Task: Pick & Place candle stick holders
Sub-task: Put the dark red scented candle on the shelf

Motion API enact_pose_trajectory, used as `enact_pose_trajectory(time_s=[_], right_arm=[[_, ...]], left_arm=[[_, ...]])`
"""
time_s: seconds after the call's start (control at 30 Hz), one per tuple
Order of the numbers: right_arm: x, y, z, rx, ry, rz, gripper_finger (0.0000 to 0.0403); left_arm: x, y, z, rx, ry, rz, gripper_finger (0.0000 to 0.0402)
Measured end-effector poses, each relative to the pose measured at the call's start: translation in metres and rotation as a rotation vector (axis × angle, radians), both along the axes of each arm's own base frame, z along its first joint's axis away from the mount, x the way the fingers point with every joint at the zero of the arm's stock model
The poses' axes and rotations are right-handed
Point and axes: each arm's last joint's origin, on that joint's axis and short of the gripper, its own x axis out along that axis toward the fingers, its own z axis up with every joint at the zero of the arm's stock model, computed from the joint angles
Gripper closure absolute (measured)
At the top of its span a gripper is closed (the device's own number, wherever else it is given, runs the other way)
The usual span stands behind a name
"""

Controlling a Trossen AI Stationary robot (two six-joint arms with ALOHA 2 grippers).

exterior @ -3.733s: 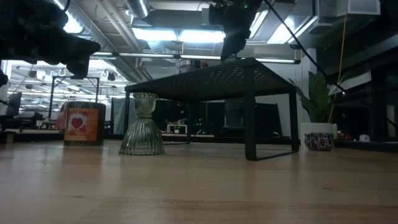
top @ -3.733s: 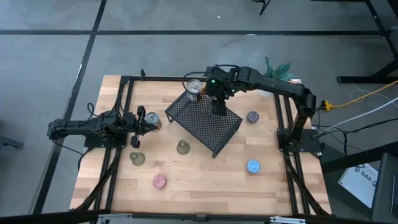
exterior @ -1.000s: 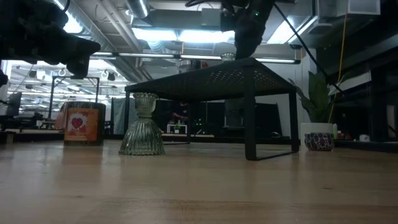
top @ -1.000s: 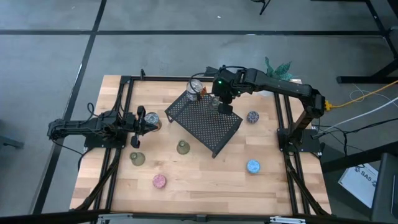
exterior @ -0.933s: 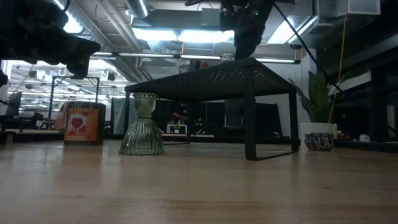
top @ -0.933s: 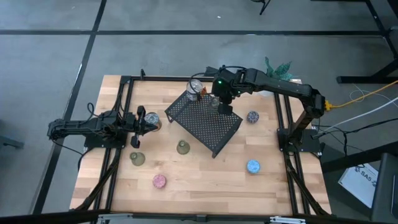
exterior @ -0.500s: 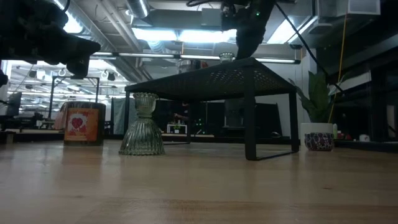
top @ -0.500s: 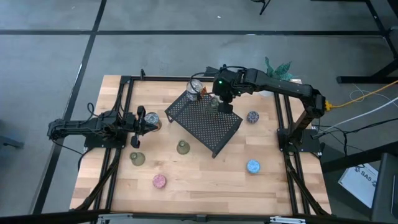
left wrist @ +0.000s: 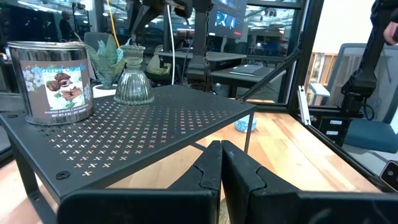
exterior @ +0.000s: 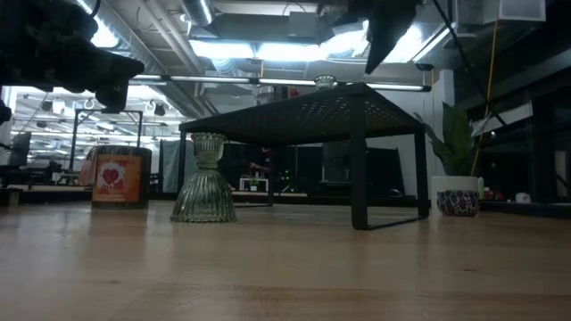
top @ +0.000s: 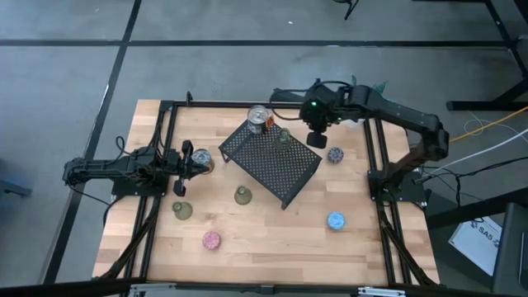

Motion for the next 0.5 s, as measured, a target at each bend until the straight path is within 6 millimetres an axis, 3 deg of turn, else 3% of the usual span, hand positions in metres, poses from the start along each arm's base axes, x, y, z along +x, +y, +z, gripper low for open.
enact_pose_trajectory(time_s=[0.23,0.5], right_arm=[[-0.025,0.008,-0.007,0.008,0.021,0.000,0.0355],[-0.055,0.017,-0.033,0.059,0.073,-0.081,0.0348]], left_arm=[[0.000,0.000,0.000,0.000,0.000,0.000,0.0400],[0.000,0.000,0.000,0.000,0.000,0.000,0.0400]])
